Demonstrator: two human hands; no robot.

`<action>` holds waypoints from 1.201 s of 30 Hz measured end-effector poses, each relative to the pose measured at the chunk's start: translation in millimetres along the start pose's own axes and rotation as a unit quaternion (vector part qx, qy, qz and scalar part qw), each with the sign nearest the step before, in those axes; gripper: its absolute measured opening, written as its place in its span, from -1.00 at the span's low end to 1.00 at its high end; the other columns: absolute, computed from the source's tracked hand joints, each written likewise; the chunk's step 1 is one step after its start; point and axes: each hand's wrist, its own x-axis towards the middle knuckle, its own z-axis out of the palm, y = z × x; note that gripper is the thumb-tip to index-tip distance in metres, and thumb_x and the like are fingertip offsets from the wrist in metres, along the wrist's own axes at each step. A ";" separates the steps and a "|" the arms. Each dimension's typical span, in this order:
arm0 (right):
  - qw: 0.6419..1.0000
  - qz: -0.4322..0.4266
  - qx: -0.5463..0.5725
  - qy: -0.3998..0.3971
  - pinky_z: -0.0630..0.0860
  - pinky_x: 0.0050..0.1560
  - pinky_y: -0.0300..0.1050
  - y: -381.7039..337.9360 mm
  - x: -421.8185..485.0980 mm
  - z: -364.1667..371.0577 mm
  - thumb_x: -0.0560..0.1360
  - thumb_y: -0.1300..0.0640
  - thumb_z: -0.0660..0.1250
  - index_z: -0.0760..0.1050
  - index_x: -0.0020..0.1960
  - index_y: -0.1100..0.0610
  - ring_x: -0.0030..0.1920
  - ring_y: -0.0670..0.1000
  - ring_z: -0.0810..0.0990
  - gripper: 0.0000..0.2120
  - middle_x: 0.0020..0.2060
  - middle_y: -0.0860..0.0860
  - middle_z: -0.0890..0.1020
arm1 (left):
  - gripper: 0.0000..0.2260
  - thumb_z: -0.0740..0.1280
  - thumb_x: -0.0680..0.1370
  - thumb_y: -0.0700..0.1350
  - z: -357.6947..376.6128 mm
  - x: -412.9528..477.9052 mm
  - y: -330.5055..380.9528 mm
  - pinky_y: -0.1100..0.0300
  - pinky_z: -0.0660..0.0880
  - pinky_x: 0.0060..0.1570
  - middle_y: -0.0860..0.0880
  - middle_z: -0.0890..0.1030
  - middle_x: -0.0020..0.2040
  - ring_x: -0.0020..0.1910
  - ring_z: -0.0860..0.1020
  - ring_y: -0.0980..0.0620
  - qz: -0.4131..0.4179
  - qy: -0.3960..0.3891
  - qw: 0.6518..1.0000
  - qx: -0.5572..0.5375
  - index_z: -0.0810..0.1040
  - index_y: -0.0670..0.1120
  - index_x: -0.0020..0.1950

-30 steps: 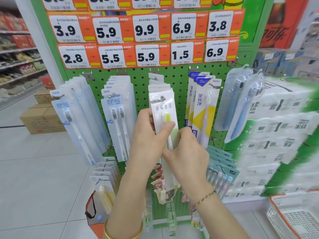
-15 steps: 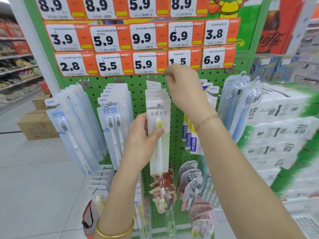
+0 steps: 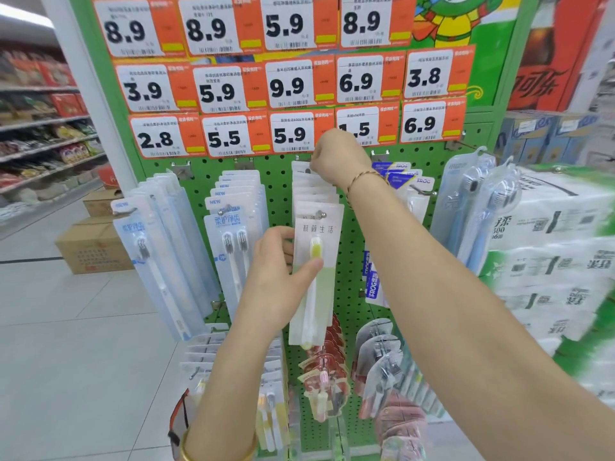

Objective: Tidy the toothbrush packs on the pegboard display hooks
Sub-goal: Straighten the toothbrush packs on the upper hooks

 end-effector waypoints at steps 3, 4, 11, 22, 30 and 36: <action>1.000 0.015 -0.010 0.013 0.39 -0.23 -0.12 -0.6 -5.5 -4.1 0.51 0.30 0.25 0.46 -0.18 0.16 -0.24 0.11 0.47 -0.88 -0.34 0.02 0.43 | -0.63 0.42 0.49 -0.05 -0.4 0.3 -0.7 0.16 0.51 0.06 0.03 0.47 0.10 0.02 0.48 0.17 -0.001 0.009 1.000 0.010 0.37 0.01 0.23; 1.000 0.021 -0.016 0.015 0.38 -0.23 -0.12 -1.0 -8.2 -5.8 0.51 0.31 0.25 0.44 -0.20 0.16 -0.26 0.11 0.46 -0.86 -0.36 0.02 0.41 | -0.61 0.42 0.49 -0.05 -0.7 0.1 -0.6 0.16 0.51 0.07 0.03 0.46 0.12 0.03 0.47 0.18 -0.002 0.010 1.000 0.012 0.36 0.01 0.24; 0.995 0.018 -0.074 0.064 0.36 -0.20 -0.09 -4.3 -32.0 -15.2 0.51 0.37 0.20 0.25 -0.34 0.16 -0.19 0.13 0.42 -0.70 -0.34 0.04 0.36 | -0.50 0.41 0.50 -0.07 -1.9 -6.6 6.3 0.18 0.43 0.20 0.07 0.31 0.23 0.12 0.41 0.19 0.006 0.048 0.999 0.019 0.29 -0.01 0.37; 0.988 0.010 -0.110 0.107 0.29 -0.36 -0.12 9.6 -69.2 -26.6 0.47 0.44 0.20 0.14 -0.37 0.13 -0.41 0.06 0.30 -0.62 -0.41 0.02 0.25 | -0.53 0.43 0.48 -0.11 11.7 -27.9 15.5 -0.04 0.40 0.25 0.14 0.27 0.16 0.27 0.35 0.03 0.116 0.220 0.968 0.017 0.34 0.00 0.33; 0.981 -0.003 -0.121 0.152 0.03 -0.49 -0.12 37.7 -109.4 -51.6 0.47 0.41 0.20 0.12 -0.40 0.15 -0.43 0.06 0.24 -0.62 -0.44 0.04 0.23 | -0.64 0.40 0.49 -0.20 38.7 -50.0 38.0 0.17 0.39 0.17 0.11 0.35 0.09 0.13 0.39 0.16 0.155 0.243 0.957 -0.025 0.37 0.05 0.21; 0.990 -0.060 -0.025 0.123 0.41 -0.23 -0.04 86.6 -163.3 -63.8 0.56 0.19 0.23 0.54 -0.16 0.25 -0.15 0.16 0.50 -0.81 -0.26 0.10 0.55 | -0.72 0.30 0.52 -0.10 69.8 -71.3 54.3 0.44 0.35 0.03 0.18 0.38 0.11 0.10 0.42 0.20 0.142 0.161 0.974 -0.069 0.38 0.06 0.20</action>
